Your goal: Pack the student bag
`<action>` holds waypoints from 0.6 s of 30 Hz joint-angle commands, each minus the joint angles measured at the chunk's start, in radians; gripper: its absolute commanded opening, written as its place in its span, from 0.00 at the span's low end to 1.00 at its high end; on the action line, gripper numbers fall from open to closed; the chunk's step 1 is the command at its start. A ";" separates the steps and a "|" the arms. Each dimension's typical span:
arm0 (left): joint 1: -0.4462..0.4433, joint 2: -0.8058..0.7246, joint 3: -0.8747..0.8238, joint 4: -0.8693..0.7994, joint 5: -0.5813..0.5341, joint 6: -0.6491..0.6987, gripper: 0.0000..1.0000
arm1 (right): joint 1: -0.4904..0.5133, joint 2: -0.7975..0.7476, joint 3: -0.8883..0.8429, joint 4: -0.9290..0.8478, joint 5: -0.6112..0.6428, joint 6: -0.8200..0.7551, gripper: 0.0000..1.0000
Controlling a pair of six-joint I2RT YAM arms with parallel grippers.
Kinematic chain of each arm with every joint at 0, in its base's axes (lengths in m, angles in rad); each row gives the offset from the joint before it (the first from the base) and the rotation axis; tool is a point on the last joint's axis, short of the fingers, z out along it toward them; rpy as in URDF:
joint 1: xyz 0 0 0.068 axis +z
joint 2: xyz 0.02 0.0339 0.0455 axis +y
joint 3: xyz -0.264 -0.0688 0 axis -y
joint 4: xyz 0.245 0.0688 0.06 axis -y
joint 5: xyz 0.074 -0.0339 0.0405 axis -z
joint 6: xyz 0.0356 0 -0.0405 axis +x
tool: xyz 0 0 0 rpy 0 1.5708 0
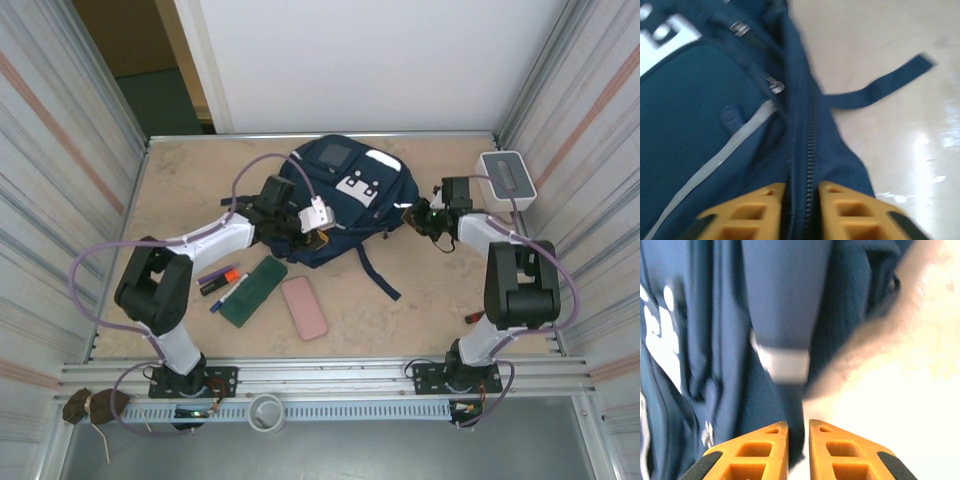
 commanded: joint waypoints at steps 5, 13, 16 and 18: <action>0.031 -0.090 -0.073 0.113 -0.316 -0.272 0.47 | 0.162 -0.083 -0.200 0.072 0.093 0.028 0.23; 0.026 -0.221 -0.206 0.173 -0.396 -0.756 0.53 | 0.239 -0.305 -0.153 -0.031 0.173 -0.125 0.40; -0.022 -0.204 -0.168 0.174 -0.394 -0.892 0.52 | 0.225 -0.249 -0.033 -0.034 0.221 -0.168 0.52; -0.074 -0.189 -0.148 0.186 -0.444 -0.913 0.53 | 0.200 -0.167 0.058 -0.035 0.274 -0.204 0.56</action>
